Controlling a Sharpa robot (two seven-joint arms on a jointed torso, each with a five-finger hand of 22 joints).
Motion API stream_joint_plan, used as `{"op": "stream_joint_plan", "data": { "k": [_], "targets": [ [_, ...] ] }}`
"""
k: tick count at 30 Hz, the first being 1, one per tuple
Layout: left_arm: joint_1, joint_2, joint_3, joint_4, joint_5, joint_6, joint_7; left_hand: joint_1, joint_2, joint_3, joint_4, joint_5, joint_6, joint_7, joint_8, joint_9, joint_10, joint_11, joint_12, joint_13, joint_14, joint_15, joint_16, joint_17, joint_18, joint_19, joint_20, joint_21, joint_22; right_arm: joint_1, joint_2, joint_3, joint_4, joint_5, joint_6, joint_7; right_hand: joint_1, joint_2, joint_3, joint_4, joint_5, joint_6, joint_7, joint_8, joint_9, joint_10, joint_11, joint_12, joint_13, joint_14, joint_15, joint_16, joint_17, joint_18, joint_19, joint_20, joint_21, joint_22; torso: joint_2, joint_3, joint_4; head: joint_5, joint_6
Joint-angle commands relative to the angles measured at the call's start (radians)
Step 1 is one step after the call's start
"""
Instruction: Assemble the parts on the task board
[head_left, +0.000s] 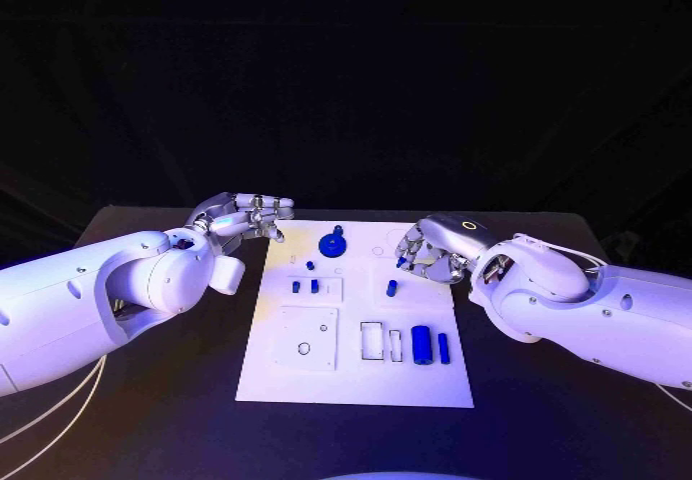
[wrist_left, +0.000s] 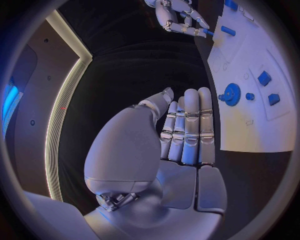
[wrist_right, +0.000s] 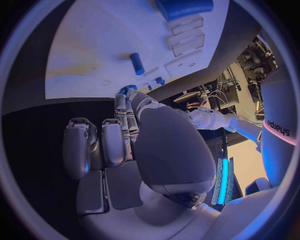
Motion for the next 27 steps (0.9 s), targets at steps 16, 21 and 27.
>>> {"op": "stream_joint_plan", "data": {
  "k": [16,21,27],
  "targets": [
    [0.001,0.009,0.001,0.011,-0.004,0.022,0.008,-0.002,0.009,-0.003,-0.004,-0.001,-0.008,0.000,-0.006,-0.001,-0.009,0.002,0.005,0.000,-0.009,0.002,-0.004,-0.002,0.012,0.005,0.005,-0.005,-0.001,-0.044,0.153,-0.007,0.034,0.033,0.012,0.036,-0.007,0.003,0.013,-0.001,0.003,0.009,0.001,-0.002,0.002,0.009,-0.001,-0.009,-0.002,0.032,-0.008,0.003,-0.001,-0.015,0.027,-0.002,0.005,0.175,0.000,-0.0017,-0.0001,0.091,-0.024],
    [0.001,0.010,0.001,0.018,-0.004,0.022,0.009,-0.002,0.009,-0.004,-0.004,-0.001,-0.008,0.000,-0.006,-0.001,-0.009,0.002,0.006,0.000,-0.009,0.002,-0.004,-0.002,0.012,0.005,0.006,-0.005,-0.002,-0.079,0.199,-0.011,-0.005,0.042,0.026,0.040,-0.007,0.004,0.014,-0.002,0.004,0.009,0.001,-0.002,0.002,0.009,-0.001,-0.010,-0.002,0.032,-0.008,0.002,-0.002,-0.015,0.025,-0.002,0.001,0.174,0.000,-0.0020,0.0025,0.099,-0.027],
    [0.001,0.011,0.001,0.024,-0.004,0.023,0.009,-0.002,0.009,-0.004,-0.004,-0.001,-0.008,0.000,-0.006,-0.001,-0.009,0.002,0.006,0.000,-0.009,0.002,-0.004,-0.002,0.012,0.005,0.006,-0.005,-0.002,-0.106,0.233,-0.014,-0.037,0.038,0.031,0.041,-0.008,0.004,0.015,-0.002,0.005,0.008,0.001,-0.003,0.002,0.008,0.000,-0.011,-0.002,0.032,-0.008,0.002,-0.003,-0.014,0.025,-0.002,0.001,0.174,0.001,-0.0013,0.0015,0.114,-0.034]
  ]
}}
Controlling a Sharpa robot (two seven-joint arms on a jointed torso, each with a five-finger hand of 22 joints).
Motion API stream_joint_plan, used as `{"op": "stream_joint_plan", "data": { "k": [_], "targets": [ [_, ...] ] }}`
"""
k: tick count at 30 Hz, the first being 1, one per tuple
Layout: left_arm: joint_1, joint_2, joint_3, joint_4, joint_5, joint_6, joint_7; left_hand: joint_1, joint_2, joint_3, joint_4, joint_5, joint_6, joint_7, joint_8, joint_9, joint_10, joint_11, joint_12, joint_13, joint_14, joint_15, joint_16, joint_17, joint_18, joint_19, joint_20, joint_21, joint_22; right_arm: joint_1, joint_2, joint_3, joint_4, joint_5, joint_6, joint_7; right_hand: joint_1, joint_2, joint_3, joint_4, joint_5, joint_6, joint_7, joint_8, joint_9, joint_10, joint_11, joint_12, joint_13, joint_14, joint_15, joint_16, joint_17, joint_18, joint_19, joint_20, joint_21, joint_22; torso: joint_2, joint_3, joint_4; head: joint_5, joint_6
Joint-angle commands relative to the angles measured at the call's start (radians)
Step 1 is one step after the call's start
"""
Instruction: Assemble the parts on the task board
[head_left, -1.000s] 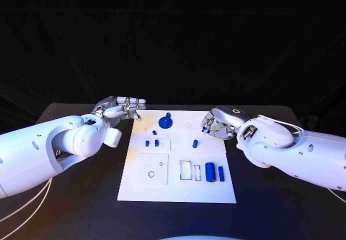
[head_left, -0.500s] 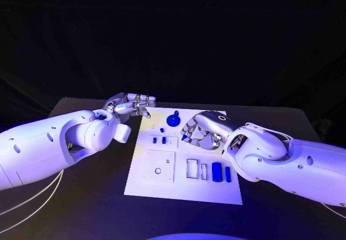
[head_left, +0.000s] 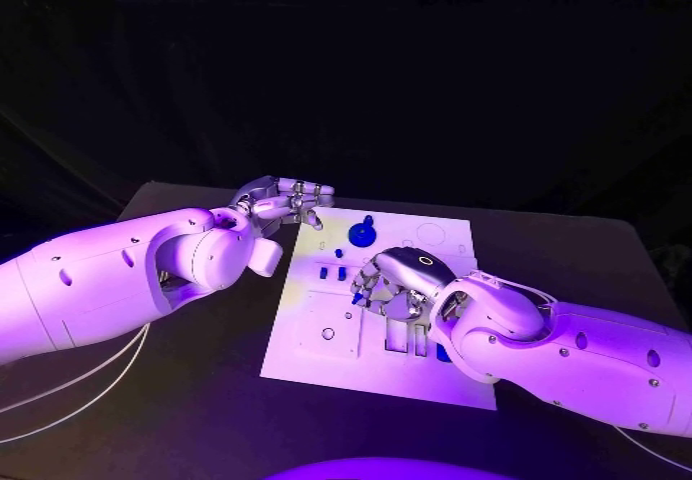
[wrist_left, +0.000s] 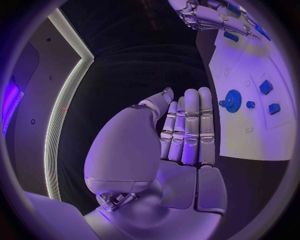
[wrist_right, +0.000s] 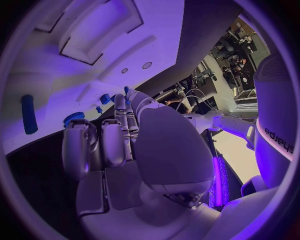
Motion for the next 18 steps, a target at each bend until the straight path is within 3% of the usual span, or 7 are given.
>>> {"op": "stream_joint_plan", "data": {
  "k": [1,10,18],
  "targets": [
    [0.001,0.003,0.001,0.006,-0.004,0.018,0.009,-0.002,0.009,-0.004,-0.004,-0.001,-0.008,0.000,-0.006,-0.001,-0.006,-0.001,0.006,0.001,-0.006,-0.002,-0.004,-0.001,0.012,0.001,0.002,-0.006,-0.001,-0.010,0.014,0.000,-0.014,-0.003,0.023,0.013,-0.008,0.004,0.007,0.001,0.005,0.009,0.001,0.000,0.001,0.008,0.000,-0.007,-0.002,0.032,-0.008,0.002,-0.001,-0.016,0.022,0.002,0.001,0.173,0.000,0.0008,0.0001,0.011,-0.007],
    [0.001,0.005,0.001,0.008,-0.004,0.021,0.007,-0.002,0.009,-0.004,-0.004,-0.001,-0.008,0.000,-0.006,-0.001,-0.006,-0.001,0.006,0.001,-0.006,-0.002,-0.004,-0.001,0.012,0.001,0.002,-0.006,-0.001,-0.027,0.038,-0.003,-0.034,-0.013,0.040,0.010,-0.010,0.005,0.008,0.000,0.006,0.007,0.002,-0.001,0.001,0.008,0.000,-0.008,-0.002,0.031,-0.008,0.001,-0.003,-0.015,0.021,0.002,-0.001,0.172,0.001,0.0010,-0.0007,0.027,-0.015],
    [0.001,0.006,0.001,0.008,-0.004,0.029,0.000,-0.005,0.009,-0.007,-0.004,-0.001,-0.009,0.001,-0.006,-0.002,-0.008,-0.001,0.007,0.001,-0.007,-0.001,-0.005,-0.003,0.012,0.001,0.003,-0.008,-0.002,-0.034,0.044,-0.004,-0.048,-0.035,0.050,0.001,-0.015,0.005,0.010,0.000,0.007,0.004,0.004,-0.004,0.001,0.005,0.002,-0.012,-0.003,0.031,-0.006,0.000,-0.005,-0.015,0.020,0.002,-0.003,0.172,0.000,0.0012,-0.0010,0.031,-0.018]
  ]
}}
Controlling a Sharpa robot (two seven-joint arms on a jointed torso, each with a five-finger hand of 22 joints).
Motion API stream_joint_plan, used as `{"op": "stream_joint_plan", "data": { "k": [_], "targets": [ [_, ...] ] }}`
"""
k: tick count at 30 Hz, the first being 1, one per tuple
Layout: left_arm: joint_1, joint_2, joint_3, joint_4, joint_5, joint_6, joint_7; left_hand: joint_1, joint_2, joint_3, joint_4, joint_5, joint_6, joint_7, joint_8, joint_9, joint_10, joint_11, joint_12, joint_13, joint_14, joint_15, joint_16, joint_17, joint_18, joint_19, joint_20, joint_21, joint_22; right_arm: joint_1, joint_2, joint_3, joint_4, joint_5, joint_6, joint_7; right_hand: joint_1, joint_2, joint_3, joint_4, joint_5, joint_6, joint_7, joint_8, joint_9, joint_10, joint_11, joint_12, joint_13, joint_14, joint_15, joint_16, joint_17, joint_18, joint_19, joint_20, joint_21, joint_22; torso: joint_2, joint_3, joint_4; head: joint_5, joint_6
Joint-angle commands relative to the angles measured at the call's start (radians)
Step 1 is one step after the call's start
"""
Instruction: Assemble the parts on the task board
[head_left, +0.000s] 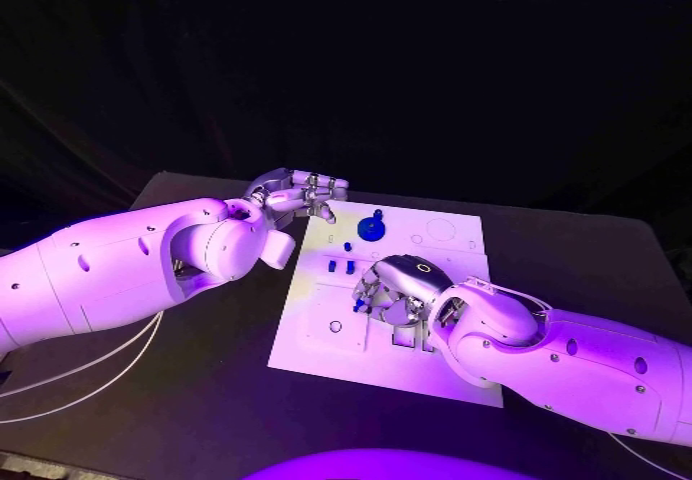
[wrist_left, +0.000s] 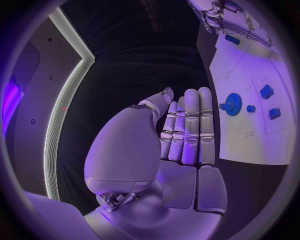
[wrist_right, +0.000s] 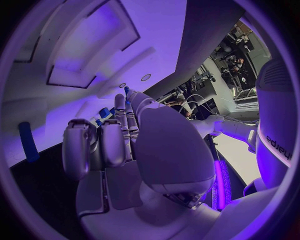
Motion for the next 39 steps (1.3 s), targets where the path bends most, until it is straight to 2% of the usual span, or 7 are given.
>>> {"op": "stream_joint_plan", "data": {
  "k": [1,18,27,39],
  "targets": [
    [0.001,0.003,0.001,0.003,-0.003,0.024,0.001,-0.001,0.005,-0.004,-0.001,-0.001,-0.009,0.001,-0.006,-0.001,-0.008,-0.001,0.003,0.001,-0.007,-0.001,-0.005,-0.001,0.012,0.001,0.003,-0.002,-0.001,-0.002,0.003,0.000,-0.005,-0.028,0.024,-0.003,-0.008,-0.002,0.005,0.000,0.003,0.004,0.003,-0.001,0.001,0.005,0.002,-0.004,-0.001,0.031,-0.006,0.000,-0.001,-0.015,0.020,0.002,-0.003,0.172,0.000,0.0001,-0.0001,0.002,-0.001],
    [0.001,0.003,0.001,0.003,-0.010,0.034,-0.005,-0.002,0.006,-0.006,-0.001,-0.001,-0.010,0.001,-0.007,-0.001,-0.010,0.000,0.004,0.001,-0.008,0.000,-0.006,-0.003,0.012,0.001,0.003,-0.004,-0.002,-0.003,0.018,0.000,-0.025,-0.033,0.028,-0.017,-0.009,0.000,0.007,-0.001,0.005,0.004,0.003,-0.001,0.001,0.006,0.002,-0.005,-0.001,0.031,-0.006,0.000,-0.001,-0.016,0.020,0.002,-0.002,0.173,0.000,-0.0006,0.0012,-0.003,-0.006],
    [0.001,0.003,0.001,0.004,-0.013,0.036,-0.007,-0.002,0.006,-0.006,-0.001,-0.001,-0.010,0.001,-0.007,-0.001,-0.010,0.000,0.004,0.001,-0.008,0.000,-0.006,-0.003,0.012,0.001,0.003,-0.004,-0.002,-0.004,0.026,0.000,-0.032,-0.033,0.038,-0.021,-0.009,0.000,0.007,-0.001,0.005,0.004,0.003,-0.001,0.001,0.006,0.002,-0.005,-0.001,0.031,-0.006,0.000,-0.001,-0.016,0.020,0.002,-0.002,0.173,-0.001,-0.0010,0.0010,0.000,-0.008],
    [0.001,0.001,0.001,0.006,-0.015,0.038,-0.011,-0.003,0.006,-0.007,-0.002,-0.001,-0.011,0.001,-0.007,-0.001,-0.010,0.000,0.004,0.001,-0.008,0.000,-0.006,-0.003,0.012,0.001,0.004,-0.005,-0.003,-0.004,0.030,0.000,-0.034,-0.048,0.095,-0.040,-0.019,-0.004,0.006,-0.002,-0.001,0.001,0.005,-0.004,0.001,0.004,0.004,-0.009,-0.002,0.030,-0.005,-0.002,-0.006,-0.014,0.017,0.003,-0.010,0.170,-0.001,-0.0011,0.0006,0.002,-0.009]
  ]
}}
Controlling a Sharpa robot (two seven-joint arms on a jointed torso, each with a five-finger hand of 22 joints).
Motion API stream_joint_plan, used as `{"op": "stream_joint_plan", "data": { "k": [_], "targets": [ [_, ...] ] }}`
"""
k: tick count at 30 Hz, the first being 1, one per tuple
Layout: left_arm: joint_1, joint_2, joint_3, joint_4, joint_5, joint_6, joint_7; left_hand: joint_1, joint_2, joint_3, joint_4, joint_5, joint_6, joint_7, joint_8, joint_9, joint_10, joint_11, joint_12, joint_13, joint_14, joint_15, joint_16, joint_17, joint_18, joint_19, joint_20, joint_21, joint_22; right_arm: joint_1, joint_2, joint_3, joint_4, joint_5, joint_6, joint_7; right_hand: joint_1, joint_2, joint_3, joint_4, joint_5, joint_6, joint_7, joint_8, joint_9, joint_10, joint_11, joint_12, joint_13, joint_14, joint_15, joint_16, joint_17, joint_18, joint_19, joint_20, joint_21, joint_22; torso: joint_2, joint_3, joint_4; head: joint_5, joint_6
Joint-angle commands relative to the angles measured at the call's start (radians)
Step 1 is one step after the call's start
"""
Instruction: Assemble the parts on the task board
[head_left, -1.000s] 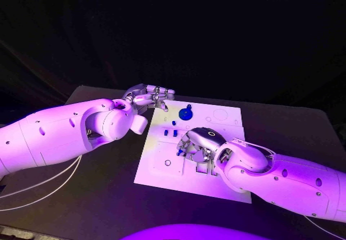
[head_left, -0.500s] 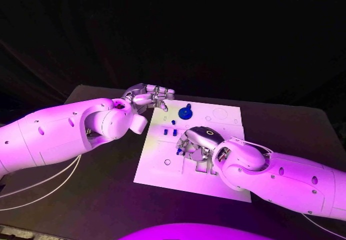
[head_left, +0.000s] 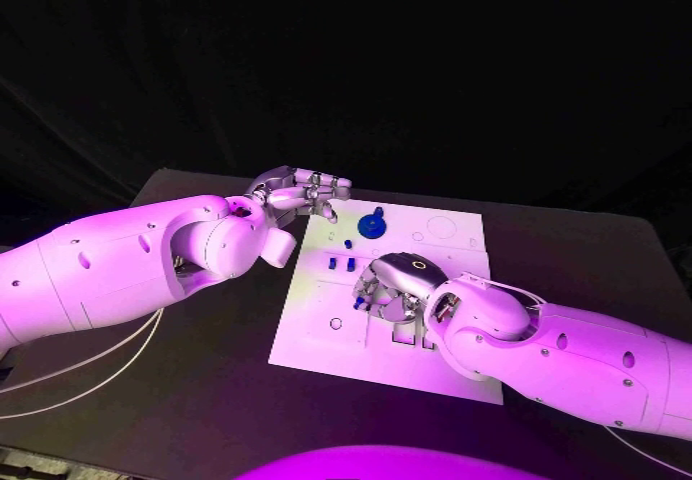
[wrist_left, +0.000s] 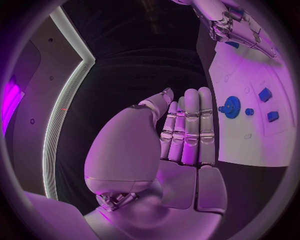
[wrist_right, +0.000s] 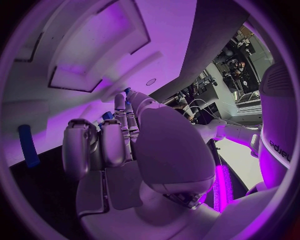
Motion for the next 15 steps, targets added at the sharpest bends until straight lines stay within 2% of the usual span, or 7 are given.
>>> {"op": "stream_joint_plan", "data": {
  "k": [1,6,8,15],
  "targets": [
    [0.001,0.001,0.001,0.004,-0.006,0.019,0.000,-0.003,0.006,-0.007,-0.002,-0.001,-0.007,-0.003,-0.007,-0.002,-0.007,0.004,0.004,0.001,-0.008,0.000,-0.006,-0.001,0.012,0.001,0.004,-0.005,-0.001,-0.002,0.003,-0.002,0.000,-0.023,0.060,-0.019,-0.016,0.001,0.003,0.001,-0.003,-0.001,0.003,0.002,0.001,0.003,0.004,-0.005,-0.002,0.030,-0.004,-0.003,-0.003,-0.014,0.017,0.004,-0.006,0.170,0.000,0.0000,-0.0007,0.001,-0.001],
    [0.001,-0.001,0.001,0.006,-0.006,0.019,-0.001,-0.003,0.005,-0.008,-0.002,-0.001,-0.008,-0.002,-0.007,-0.002,-0.008,0.004,0.005,0.001,-0.009,0.000,-0.006,-0.002,0.012,0.001,0.004,-0.006,-0.002,-0.002,0.007,-0.002,0.000,-0.029,0.056,-0.022,-0.035,-0.008,0.004,0.002,-0.008,-0.028,0.015,-0.017,-0.005,-0.023,0.016,-0.025,-0.008,0.029,0.004,-0.003,-0.005,-0.013,0.013,0.009,-0.015,0.167,0.001,0.0000,-0.0031,0.000,0.002],
    [0.001,-0.001,0.001,0.006,-0.007,0.021,-0.004,-0.003,0.005,-0.008,-0.002,-0.001,-0.008,-0.002,-0.007,-0.002,-0.008,0.004,0.005,0.001,-0.009,0.000,-0.006,-0.002,0.012,0.001,0.004,-0.006,-0.002,-0.002,0.008,-0.002,0.000,-0.033,0.053,-0.026,-0.041,-0.012,0.003,0.003,-0.009,-0.038,0.020,-0.024,-0.008,-0.033,0.021,-0.032,-0.011,0.029,0.008,-0.003,-0.005,-0.012,0.012,0.012,-0.017,0.166,0.000,0.0008,-0.0008,-0.001,0.000],
    [0.001,-0.001,0.001,0.006,-0.017,0.028,-0.010,-0.003,0.005,-0.009,-0.002,-0.001,-0.008,-0.002,-0.007,-0.002,-0.009,0.004,0.005,0.001,-0.009,0.001,-0.007,-0.002,0.012,0.001,0.004,-0.006,-0.002,-0.002,0.008,-0.002,0.001,-0.046,0.037,-0.037,-0.064,-0.030,-0.004,0.004,0.007,-0.082,0.037,-0.043,-0.020,-0.053,0.034,-0.045,-0.015,0.028,0.019,-0.003,-0.010,-0.011,0.010,0.022,-0.025,0.164,-0.001,0.0007,-0.0006,-0.002,0.002]
  ]
}}
